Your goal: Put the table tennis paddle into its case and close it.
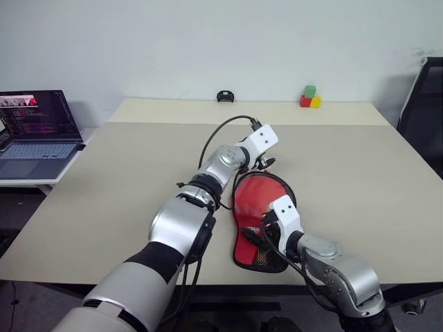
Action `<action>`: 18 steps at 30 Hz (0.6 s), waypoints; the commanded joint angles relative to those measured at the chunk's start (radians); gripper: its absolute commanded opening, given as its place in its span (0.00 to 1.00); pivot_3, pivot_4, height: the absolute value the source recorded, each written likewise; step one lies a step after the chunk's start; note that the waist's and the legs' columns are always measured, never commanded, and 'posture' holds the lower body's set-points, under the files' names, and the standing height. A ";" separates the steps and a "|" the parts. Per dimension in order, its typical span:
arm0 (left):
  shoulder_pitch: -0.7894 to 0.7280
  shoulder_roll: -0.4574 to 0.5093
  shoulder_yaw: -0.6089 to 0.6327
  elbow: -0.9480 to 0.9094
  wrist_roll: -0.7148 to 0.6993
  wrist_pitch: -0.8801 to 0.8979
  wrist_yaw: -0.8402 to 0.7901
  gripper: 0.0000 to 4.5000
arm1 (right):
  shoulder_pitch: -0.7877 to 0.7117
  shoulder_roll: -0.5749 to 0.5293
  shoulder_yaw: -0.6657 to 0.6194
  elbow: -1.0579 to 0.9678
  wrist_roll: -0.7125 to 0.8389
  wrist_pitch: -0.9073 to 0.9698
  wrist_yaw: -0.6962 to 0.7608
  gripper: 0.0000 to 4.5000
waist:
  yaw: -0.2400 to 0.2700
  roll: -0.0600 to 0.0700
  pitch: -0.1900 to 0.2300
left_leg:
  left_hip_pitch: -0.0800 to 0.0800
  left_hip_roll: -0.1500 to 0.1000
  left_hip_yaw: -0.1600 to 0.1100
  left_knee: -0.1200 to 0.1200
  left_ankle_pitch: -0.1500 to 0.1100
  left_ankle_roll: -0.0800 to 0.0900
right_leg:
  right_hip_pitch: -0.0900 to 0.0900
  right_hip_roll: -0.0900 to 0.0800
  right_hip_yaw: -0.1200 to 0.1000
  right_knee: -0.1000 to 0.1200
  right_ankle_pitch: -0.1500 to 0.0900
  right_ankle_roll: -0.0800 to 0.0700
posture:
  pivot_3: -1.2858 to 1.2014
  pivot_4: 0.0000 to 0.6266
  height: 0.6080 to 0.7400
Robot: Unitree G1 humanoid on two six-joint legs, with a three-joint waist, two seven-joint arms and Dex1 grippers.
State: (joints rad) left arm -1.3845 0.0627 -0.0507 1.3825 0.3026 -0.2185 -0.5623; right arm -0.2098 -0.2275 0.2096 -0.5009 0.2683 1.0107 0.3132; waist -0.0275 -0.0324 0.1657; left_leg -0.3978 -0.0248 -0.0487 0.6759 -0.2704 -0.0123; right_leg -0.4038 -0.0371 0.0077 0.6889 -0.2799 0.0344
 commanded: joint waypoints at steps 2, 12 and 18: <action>0.069 0.090 0.116 -0.124 -0.194 -0.050 -0.315 0.84 | 0.006 -0.036 -0.080 -0.040 0.068 0.077 0.037 1.00 | -0.003 0.000 0.000 | 0.000 0.000 0.000 0.000 0.000 0.000 | 0.000 0.000 0.001 0.000 0.000 0.000 | 0.52 0.24 1.00; 0.416 0.325 0.142 -0.680 -0.462 0.360 -0.782 0.84 | -0.050 -0.064 -0.266 -0.092 0.185 0.145 0.053 1.00 | -0.006 0.002 0.002 | -0.002 0.001 0.000 0.001 0.000 0.000 | -0.002 0.000 0.005 0.001 0.000 0.000 | 0.52 0.24 1.00; 0.699 0.409 0.168 -1.098 -0.566 0.595 -0.676 0.84 | -0.128 -0.149 -0.338 0.047 0.145 0.076 0.058 1.00 | -0.002 0.002 0.001 | -0.001 0.001 0.000 0.001 0.000 0.000 | -0.001 -0.002 0.007 0.001 0.000 0.000 | 0.52 0.24 1.00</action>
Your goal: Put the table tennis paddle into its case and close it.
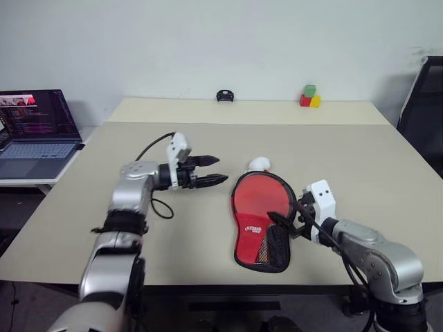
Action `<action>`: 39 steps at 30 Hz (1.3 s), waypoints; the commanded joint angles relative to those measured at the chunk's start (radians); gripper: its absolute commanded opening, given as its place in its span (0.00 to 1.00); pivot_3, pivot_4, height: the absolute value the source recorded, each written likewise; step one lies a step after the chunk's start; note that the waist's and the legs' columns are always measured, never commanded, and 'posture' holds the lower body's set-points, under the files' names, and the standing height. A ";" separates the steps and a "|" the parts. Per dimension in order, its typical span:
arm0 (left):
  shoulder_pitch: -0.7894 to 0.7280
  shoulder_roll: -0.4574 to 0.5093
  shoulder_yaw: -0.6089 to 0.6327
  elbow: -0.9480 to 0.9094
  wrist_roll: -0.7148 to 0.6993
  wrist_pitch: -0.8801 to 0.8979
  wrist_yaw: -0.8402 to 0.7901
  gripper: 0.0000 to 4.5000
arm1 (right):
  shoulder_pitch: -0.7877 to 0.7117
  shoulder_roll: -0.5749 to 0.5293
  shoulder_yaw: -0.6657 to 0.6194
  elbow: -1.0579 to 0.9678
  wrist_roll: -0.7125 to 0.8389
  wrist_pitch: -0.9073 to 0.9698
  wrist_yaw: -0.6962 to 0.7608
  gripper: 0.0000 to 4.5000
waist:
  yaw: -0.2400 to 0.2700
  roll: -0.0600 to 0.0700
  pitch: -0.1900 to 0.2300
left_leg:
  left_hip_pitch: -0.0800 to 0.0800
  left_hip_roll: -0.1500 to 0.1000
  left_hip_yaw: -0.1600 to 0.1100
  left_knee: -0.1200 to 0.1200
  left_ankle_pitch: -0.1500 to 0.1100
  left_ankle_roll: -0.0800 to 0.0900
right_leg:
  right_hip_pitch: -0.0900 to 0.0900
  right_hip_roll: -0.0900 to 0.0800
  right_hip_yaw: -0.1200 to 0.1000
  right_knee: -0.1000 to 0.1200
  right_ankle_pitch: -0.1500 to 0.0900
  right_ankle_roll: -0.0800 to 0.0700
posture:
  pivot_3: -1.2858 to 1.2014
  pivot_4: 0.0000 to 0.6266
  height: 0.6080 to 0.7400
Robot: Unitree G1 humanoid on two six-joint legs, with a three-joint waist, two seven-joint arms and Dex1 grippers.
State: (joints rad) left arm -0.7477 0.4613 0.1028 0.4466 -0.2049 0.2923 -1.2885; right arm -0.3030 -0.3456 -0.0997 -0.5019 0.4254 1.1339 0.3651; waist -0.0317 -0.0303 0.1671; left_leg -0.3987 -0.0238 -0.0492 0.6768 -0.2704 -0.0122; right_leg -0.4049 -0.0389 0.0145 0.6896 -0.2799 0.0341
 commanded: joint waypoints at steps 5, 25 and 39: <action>0.170 0.021 0.019 -0.316 -0.109 0.167 0.141 0.84 | -0.114 -0.054 -0.005 0.231 -0.039 -0.137 0.026 1.00 | 0.004 0.000 0.000 | 0.000 0.001 0.000 0.000 0.000 0.000 | 0.000 -0.001 -0.001 0.001 0.000 0.000 | 0.52 0.24 1.00; 0.207 0.104 -0.004 -0.396 -0.175 0.205 0.213 0.84 | -0.385 0.043 0.041 0.882 -0.096 -0.370 0.116 0.96 | -0.003 0.001 0.001 | 0.001 0.001 0.002 0.000 0.000 0.000 | 0.000 -0.001 0.001 0.001 0.000 -0.001 | 0.52 0.24 1.00; 0.279 0.167 -0.013 -0.449 -0.214 0.229 0.182 0.85 | -0.305 0.061 0.164 0.711 -0.076 -0.284 0.256 0.00 | -0.022 0.002 0.001 | 0.002 0.003 0.002 -0.002 0.000 0.000 | -0.001 0.000 0.002 -0.001 0.000 -0.001 | 0.52 0.24 1.00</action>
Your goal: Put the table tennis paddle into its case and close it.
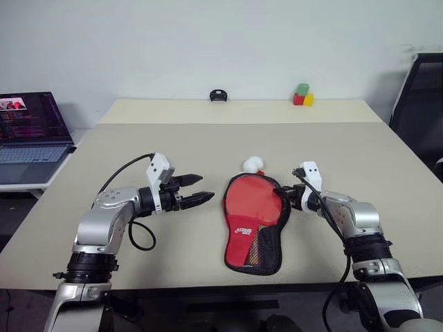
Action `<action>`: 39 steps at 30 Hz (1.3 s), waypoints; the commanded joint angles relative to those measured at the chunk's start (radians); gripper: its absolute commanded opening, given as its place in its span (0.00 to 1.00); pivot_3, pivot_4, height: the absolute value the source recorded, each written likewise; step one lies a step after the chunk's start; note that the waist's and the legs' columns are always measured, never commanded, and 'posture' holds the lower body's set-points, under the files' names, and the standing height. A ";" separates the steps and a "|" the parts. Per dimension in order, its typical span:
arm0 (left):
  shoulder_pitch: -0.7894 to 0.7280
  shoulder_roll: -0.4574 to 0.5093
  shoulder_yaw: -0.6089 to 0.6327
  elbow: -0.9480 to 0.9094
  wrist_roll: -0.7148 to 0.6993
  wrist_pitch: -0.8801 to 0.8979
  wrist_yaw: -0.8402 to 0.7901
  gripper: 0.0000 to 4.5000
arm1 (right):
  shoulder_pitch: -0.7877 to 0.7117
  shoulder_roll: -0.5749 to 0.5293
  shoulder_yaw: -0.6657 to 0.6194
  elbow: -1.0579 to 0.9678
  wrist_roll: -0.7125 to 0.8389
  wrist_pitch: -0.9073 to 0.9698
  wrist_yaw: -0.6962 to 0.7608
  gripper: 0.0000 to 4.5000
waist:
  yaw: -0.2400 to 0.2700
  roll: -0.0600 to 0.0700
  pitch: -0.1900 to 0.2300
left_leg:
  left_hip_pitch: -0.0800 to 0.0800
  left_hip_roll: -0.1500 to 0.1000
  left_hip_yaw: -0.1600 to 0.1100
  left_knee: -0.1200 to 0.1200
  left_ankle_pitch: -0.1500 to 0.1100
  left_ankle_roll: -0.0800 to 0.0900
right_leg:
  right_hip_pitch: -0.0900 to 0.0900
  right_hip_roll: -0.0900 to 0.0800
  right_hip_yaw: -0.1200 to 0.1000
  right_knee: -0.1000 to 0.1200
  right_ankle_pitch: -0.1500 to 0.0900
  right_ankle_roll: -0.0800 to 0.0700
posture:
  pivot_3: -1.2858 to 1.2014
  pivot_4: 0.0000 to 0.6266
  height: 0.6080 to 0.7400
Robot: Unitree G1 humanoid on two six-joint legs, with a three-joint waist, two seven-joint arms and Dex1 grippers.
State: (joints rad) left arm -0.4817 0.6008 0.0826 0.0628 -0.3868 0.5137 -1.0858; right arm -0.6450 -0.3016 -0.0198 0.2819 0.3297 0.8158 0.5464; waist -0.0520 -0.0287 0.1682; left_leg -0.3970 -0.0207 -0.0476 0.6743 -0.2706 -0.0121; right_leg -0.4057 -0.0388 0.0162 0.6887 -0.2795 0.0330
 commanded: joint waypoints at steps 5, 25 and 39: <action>0.058 0.061 0.002 -0.098 -0.047 0.021 -0.040 0.85 | 0.093 0.016 0.168 -0.184 0.028 0.047 0.134 0.00 | -0.006 0.000 0.000 | 0.001 0.000 0.000 -0.004 0.000 0.000 | 0.000 0.000 0.000 -0.003 0.000 0.000 | 0.52 0.24 1.00; 0.064 0.064 -0.011 -0.116 -0.063 0.027 -0.023 0.85 | 0.106 0.022 0.184 -0.185 -0.030 0.024 0.106 0.00 | -0.006 0.000 0.000 | 0.004 0.000 0.000 -0.010 0.000 -0.001 | 0.001 0.000 0.000 -0.007 0.001 -0.002 | 0.52 0.24 1.00; 0.065 0.060 -0.008 -0.112 -0.060 0.016 -0.013 0.85 | 0.117 -0.019 0.120 -0.243 -0.013 0.059 0.100 0.62 | -0.001 0.000 0.000 | 0.003 0.000 0.000 -0.010 0.000 -0.001 | 0.001 0.000 0.000 -0.007 0.001 -0.002 | 0.52 0.24 1.00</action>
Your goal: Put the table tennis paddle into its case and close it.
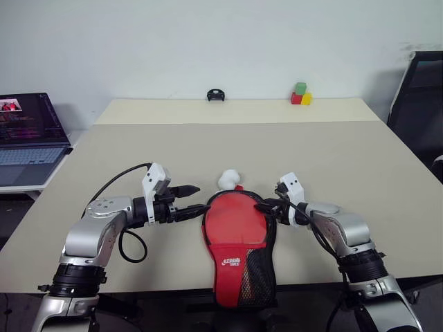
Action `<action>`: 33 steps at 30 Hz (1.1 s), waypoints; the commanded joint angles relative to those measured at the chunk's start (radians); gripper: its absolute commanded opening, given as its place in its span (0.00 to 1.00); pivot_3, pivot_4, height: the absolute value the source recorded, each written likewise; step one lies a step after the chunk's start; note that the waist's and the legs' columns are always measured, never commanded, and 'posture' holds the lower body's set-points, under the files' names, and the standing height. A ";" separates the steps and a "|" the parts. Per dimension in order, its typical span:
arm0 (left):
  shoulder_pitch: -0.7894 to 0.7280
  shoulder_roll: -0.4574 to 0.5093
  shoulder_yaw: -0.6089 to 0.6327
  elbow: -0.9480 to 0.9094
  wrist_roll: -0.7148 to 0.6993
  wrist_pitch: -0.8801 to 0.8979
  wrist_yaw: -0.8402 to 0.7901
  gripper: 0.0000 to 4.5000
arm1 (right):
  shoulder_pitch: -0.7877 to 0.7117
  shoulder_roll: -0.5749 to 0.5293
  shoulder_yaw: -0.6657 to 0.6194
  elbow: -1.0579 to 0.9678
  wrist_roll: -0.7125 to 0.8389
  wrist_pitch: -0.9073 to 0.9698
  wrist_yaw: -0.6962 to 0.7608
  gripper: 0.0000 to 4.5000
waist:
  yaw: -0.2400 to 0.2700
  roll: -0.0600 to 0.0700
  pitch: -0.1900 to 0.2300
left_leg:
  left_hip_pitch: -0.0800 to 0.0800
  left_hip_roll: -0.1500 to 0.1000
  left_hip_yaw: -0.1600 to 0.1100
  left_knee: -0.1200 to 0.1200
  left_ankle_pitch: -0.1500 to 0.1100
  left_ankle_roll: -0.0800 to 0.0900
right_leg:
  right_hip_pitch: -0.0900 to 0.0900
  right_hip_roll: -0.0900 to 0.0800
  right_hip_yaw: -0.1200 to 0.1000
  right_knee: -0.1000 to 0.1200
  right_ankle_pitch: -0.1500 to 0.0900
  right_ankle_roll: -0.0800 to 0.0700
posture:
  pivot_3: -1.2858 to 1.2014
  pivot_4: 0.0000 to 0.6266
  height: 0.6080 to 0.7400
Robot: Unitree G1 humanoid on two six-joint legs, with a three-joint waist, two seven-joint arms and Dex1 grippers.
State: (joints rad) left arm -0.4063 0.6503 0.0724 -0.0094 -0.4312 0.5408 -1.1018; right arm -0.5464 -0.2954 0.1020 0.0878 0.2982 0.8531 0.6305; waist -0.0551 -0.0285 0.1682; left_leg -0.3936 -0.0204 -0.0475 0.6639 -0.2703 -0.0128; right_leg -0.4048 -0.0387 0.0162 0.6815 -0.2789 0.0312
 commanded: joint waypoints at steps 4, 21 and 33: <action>-0.005 0.006 0.009 -0.045 -0.018 -0.012 0.014 0.85 | 0.048 -0.056 -0.069 -0.151 0.070 0.047 0.017 0.77 | 0.017 0.000 0.000 | -0.002 0.000 0.000 0.000 0.000 0.000 | 0.000 -0.001 -0.001 -0.001 0.000 0.000 | 0.52 0.24 1.00; -0.067 0.021 0.063 0.135 0.054 -0.128 0.159 0.85 | 0.077 -0.078 0.064 -0.411 0.174 0.068 0.026 0.99 | 0.024 0.000 0.001 | -0.003 -0.001 -0.001 0.001 0.000 0.000 | -0.001 -0.001 -0.002 -0.002 0.000 0.000 | 0.52 0.24 1.00; -0.298 -0.076 -0.080 0.426 0.202 -0.216 0.183 0.85 | 0.066 -0.033 0.239 -0.223 -0.034 -0.104 -0.011 0.99 | 0.029 0.000 0.000 | -0.004 -0.002 -0.001 0.002 0.000 0.000 | -0.001 -0.001 -0.003 -0.001 0.000 0.000 | 0.52 0.24 1.00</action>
State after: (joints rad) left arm -0.6458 0.5876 0.0111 0.3761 -0.2481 0.3592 -0.9072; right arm -0.4833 -0.3317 0.3386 -0.1372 0.2738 0.7645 0.6206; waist -0.0262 -0.0287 0.1686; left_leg -0.3978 -0.0224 -0.0486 0.6656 -0.2700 -0.0131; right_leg -0.4061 -0.0397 0.0133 0.6802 -0.2789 0.0314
